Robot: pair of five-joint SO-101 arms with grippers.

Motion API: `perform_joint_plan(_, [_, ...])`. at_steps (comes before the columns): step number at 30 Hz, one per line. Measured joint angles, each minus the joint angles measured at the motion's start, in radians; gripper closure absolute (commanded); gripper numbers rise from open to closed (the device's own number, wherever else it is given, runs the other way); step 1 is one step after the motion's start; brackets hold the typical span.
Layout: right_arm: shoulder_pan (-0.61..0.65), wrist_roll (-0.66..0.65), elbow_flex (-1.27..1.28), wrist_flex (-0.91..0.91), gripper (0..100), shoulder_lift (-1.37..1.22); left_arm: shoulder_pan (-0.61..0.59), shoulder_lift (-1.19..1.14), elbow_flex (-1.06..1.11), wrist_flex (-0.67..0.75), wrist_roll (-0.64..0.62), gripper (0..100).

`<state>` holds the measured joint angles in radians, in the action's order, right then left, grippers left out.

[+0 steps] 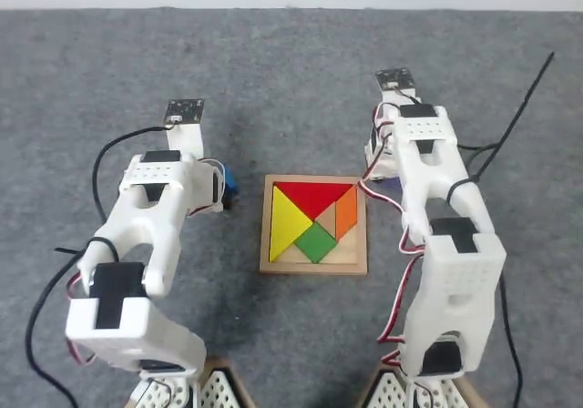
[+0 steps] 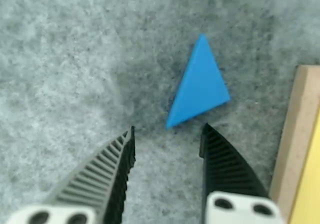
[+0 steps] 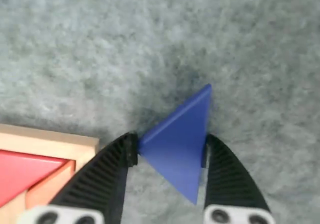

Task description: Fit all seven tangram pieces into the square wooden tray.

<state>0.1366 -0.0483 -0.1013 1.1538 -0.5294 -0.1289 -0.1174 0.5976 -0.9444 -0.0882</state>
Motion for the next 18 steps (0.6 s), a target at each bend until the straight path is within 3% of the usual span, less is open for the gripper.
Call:
perform_joint_plan(7, [0.003,-0.006,-0.201,0.19,89.0,-0.011,0.0,0.0,0.0,0.0,0.0,79])
perform_joint_plan(10, [0.037,-0.08,-0.321,0.31,89.0,-0.011,0.0,0.0,0.0,0.0,0.0,79])
perform_joint_plan(14, [0.144,-0.247,-0.419,0.466,89.0,0.002,0.0,0.0,0.0,0.0,0.0,79])
perform_joint_plan(18, [0.284,-0.542,-0.427,0.595,89.0,0.04,0.0,0.0,0.0,0.0,0.0,79])
